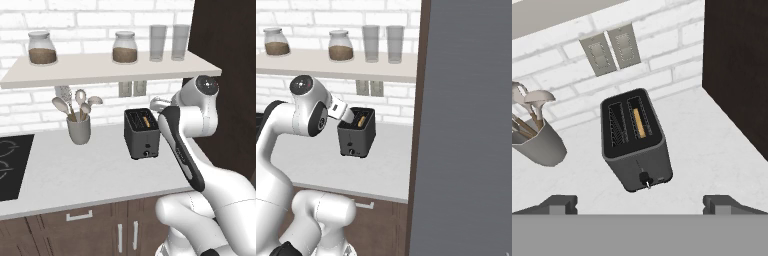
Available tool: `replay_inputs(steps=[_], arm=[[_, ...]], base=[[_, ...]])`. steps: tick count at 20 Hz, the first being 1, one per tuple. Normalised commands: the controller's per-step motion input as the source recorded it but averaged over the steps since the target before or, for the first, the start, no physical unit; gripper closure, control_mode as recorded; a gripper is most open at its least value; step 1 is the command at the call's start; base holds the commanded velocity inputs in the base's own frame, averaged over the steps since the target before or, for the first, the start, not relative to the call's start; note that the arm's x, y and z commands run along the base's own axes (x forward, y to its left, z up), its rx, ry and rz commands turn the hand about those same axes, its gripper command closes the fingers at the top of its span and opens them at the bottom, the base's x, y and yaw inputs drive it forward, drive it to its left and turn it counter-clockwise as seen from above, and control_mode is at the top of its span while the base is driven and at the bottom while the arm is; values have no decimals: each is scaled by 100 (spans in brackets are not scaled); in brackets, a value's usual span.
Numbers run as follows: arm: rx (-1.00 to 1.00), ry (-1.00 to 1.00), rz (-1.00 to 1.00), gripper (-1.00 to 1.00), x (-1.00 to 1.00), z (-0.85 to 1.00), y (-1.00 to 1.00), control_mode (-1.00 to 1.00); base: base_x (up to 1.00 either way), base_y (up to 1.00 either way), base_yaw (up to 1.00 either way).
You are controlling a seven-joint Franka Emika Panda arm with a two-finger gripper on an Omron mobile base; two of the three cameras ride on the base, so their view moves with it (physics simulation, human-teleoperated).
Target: Start the toaster. Once the lever pops up, take the bread to the plate on the dining counter.
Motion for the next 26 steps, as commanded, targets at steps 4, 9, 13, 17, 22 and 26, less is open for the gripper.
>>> replay_inputs(steps=[4,9,13,17,22,26], arm=[[0,0,0,-100,0,0,0,-100],[0,0,0,-100,0,0,0,-100],[0,0,0,-100,0,0,0,-100],[0,0,0,-100,0,0,0,-100],[0,0,0,-100,0,0,0,-100],[0,0,0,-100,0,0,0,-100]], base=[[0,0,0],[0,0,0],[0,0,0],[0,0,0],[0,0,0],[0,0,0]])
